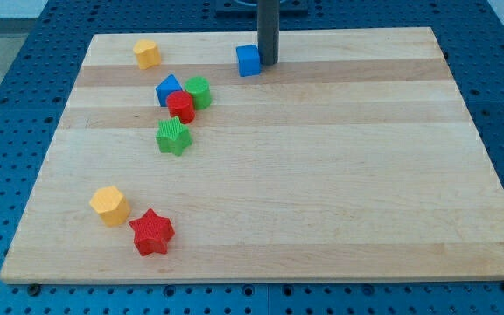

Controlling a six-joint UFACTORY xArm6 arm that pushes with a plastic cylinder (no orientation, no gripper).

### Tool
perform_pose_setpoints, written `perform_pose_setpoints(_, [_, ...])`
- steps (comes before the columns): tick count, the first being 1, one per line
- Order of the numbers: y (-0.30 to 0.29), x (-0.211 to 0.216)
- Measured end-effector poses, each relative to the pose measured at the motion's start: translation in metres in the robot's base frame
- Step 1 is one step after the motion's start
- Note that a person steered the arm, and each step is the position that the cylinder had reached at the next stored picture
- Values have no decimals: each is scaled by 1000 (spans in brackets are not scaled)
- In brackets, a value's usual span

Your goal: Push the green star towards top right

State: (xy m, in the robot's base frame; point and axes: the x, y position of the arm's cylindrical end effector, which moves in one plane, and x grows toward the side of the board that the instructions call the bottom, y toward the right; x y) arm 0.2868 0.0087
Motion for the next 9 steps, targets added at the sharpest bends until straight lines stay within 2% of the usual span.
perform_pose_setpoints(2, [-48, 105])
perform_pose_setpoints(4, [-143, 223])
perform_pose_setpoints(5, [-217, 182])
perform_pose_setpoints(6, [-162, 141])
perform_pose_setpoints(7, [-76, 125])
perform_pose_setpoints(9, [-50, 178])
